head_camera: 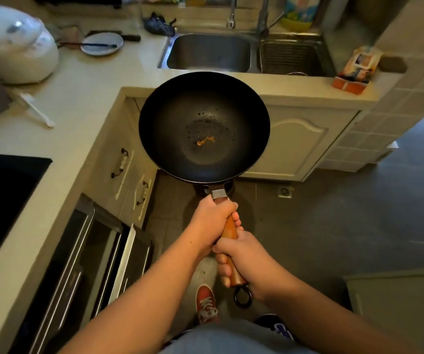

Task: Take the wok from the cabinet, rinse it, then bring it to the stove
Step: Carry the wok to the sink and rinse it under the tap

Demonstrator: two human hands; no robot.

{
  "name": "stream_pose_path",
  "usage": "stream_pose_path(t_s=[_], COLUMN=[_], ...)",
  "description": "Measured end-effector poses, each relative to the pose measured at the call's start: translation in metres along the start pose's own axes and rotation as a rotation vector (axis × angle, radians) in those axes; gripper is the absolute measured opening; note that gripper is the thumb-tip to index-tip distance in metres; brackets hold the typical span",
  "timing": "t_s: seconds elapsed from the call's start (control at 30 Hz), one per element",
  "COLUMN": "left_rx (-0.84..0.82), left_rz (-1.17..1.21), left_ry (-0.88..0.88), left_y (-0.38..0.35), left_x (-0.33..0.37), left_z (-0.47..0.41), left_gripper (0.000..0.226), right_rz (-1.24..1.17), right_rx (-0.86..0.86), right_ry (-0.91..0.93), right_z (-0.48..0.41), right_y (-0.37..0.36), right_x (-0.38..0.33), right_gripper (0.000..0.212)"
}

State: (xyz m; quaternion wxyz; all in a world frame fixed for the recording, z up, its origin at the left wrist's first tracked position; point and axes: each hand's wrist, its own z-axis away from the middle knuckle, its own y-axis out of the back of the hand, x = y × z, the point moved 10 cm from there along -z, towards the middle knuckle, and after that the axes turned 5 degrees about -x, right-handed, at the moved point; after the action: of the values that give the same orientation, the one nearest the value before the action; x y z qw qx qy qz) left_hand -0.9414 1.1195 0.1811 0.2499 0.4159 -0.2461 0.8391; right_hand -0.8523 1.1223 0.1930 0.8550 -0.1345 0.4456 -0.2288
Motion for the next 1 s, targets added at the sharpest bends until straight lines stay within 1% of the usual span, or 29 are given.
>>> stream_pose_path(t_s=[0.1, 0.23, 0.3, 0.4, 0.63, 0.87, 1.0], left_rx=[-0.014, -0.027, -0.01, 0.012, 0.118, 0.183, 0.211], left_rz=[0.011, 0.013, 0.014, 0.032, 0.033, 0.015, 0.034], left_ry=[-0.032, -0.054, -0.058, -0.06, -0.047, -0.063, -0.028], left_y=[0.008, 0.014, 0.017, 0.018, 0.024, 0.039, 0.056], left_x=[0.033, 0.069, 0.086, 0.112, 0.175, 0.239, 0.261], left_z=[-0.025, -0.062, -0.086, -0.126, -0.221, -0.275, -0.309], left_gripper=[0.011, 0.012, 0.013, 0.014, 0.007, 0.014, 0.009], right_rz=[0.02, 0.019, 0.037, 0.077, 0.118, 0.069, 0.043], right_rx=[0.004, 0.004, 0.01, 0.005, -0.097, -0.175, -0.177], right_ry=[0.038, 0.021, 0.001, -0.018, -0.044, -0.073, -0.116], right_z=[-0.029, -0.065, -0.084, -0.114, -0.184, -0.238, -0.27], right_y=[0.002, 0.012, 0.021, 0.039, 0.079, 0.085, 0.086], right_x=[-0.031, -0.066, -0.087, -0.122, -0.211, -0.28, -0.309], right_gripper=[0.013, 0.009, 0.004, 0.004, 0.006, 0.006, 0.01])
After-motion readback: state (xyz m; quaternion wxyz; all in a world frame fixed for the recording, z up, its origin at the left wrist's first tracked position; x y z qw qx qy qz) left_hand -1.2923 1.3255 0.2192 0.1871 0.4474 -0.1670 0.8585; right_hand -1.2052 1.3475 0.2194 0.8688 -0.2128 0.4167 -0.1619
